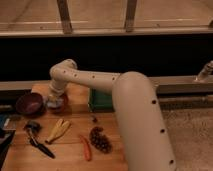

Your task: Wipe red bowl with towel

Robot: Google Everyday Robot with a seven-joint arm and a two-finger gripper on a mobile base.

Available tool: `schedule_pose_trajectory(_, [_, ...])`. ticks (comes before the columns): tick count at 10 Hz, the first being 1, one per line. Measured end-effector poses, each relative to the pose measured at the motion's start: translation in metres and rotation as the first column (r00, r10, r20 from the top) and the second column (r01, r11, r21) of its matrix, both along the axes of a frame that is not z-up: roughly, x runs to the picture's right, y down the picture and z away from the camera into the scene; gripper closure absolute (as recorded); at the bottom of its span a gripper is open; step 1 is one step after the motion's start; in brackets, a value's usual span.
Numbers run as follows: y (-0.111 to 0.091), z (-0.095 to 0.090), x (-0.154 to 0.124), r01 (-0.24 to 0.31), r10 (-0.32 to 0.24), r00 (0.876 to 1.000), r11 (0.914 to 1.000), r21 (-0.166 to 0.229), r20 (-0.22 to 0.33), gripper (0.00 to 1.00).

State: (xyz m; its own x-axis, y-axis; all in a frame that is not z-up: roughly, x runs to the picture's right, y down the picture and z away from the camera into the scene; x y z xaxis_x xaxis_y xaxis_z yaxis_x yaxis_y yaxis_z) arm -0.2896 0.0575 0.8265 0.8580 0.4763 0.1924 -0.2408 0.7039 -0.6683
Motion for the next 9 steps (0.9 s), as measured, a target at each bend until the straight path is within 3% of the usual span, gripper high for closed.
schedule_pose_trajectory(3, [-0.001, -0.003, 0.034, 0.014, -0.012, 0.997, 0.9998, 0.013, -0.078, 1.00])
schedule_pose_trajectory(5, [-0.017, 0.014, 0.046, 0.010, -0.008, 0.994, 0.9997, 0.022, -0.112, 1.00])
schedule_pose_trajectory(9, [-0.051, 0.041, 0.009, 0.023, -0.018, 0.995, 0.9983, 0.053, -0.094, 1.00])
